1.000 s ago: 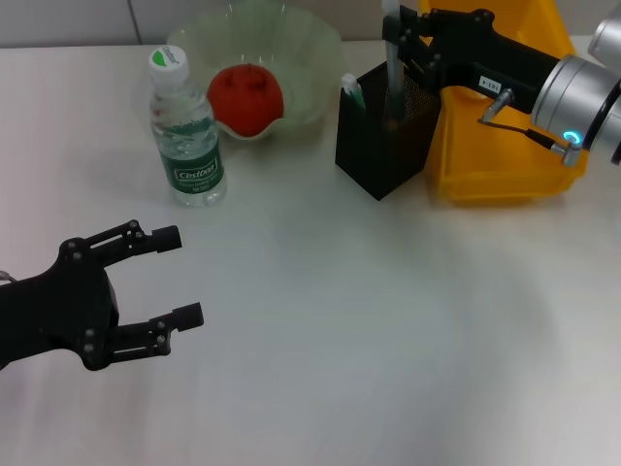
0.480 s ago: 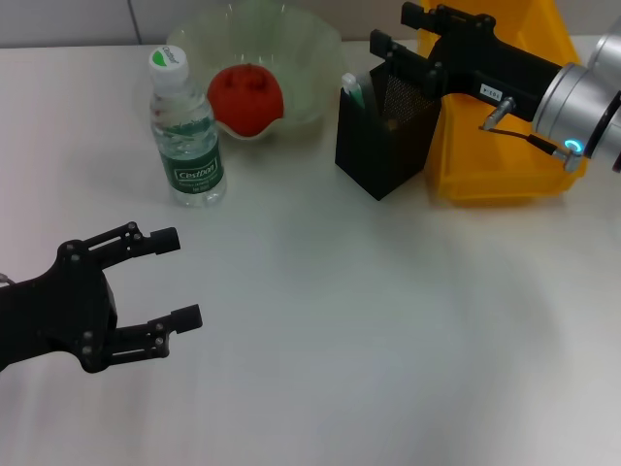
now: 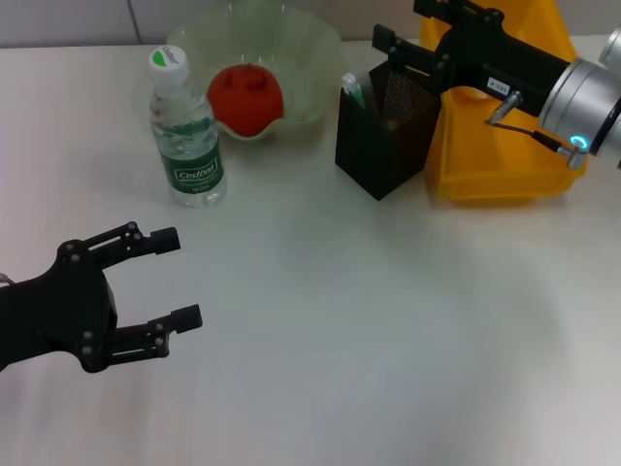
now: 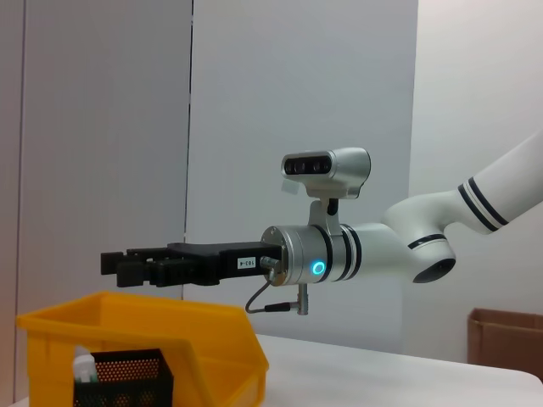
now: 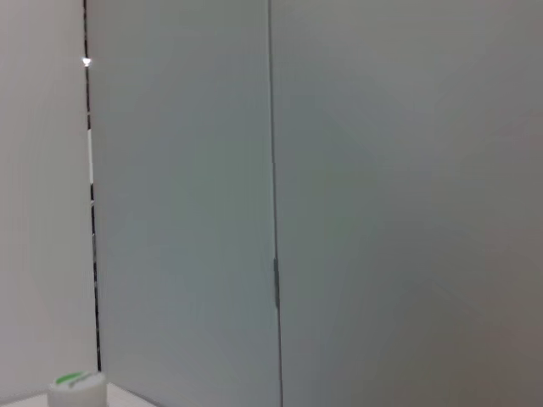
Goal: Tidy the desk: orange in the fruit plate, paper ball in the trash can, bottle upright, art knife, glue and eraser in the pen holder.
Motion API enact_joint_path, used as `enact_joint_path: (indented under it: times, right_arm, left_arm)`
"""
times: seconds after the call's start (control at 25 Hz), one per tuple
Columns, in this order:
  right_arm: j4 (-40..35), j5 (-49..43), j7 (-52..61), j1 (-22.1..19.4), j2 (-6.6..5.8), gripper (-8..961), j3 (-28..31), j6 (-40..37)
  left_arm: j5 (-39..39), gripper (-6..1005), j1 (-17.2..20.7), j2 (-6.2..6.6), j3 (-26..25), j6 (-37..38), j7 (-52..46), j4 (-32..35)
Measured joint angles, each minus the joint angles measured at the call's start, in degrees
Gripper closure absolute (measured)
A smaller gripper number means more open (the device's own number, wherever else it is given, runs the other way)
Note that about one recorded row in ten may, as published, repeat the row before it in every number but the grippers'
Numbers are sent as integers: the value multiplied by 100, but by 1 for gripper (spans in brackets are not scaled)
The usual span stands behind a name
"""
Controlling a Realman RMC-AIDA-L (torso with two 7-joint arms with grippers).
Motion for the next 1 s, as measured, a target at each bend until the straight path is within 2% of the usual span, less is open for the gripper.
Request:
enact_joint_path:
  times: [0.16,0.2,0.24,0.48,0.6,0.76,1.0]
  right_arm:
    - [-29,33,257,-27,-19,217,-37,-293]
    - [-161,-7,552,-110,-34,217,-110,-765]
    - [-161,-7,552,-110,-34,217,-110,-765]
    - [-1093,-43,1399,-776,-79,219,-896,-2300]
    - [-1365,-191,1489,-1054,-153,219,-1152,-3008]
    - [-1419,-769,1518,-1130,-238,220,-1180,-3658]
    - [-1443,-1203,1505,-1139,-233,221,-1163,-4006]
  left_arm:
    - [10,172,-31,-25,1,-32,0,0]
    - [19,172,-46,-33,7,-41,0,0]
    - [29,172,-69,-46,14,-44,-3,0]
    - [48,172,-179,-117,28,-9,-54,-5]
    - [51,172,-217,-137,69,5,-67,-9]
    - [60,172,-312,-170,155,41,-100,-16]
    - [63,172,-420,-176,243,58,-209,-18]
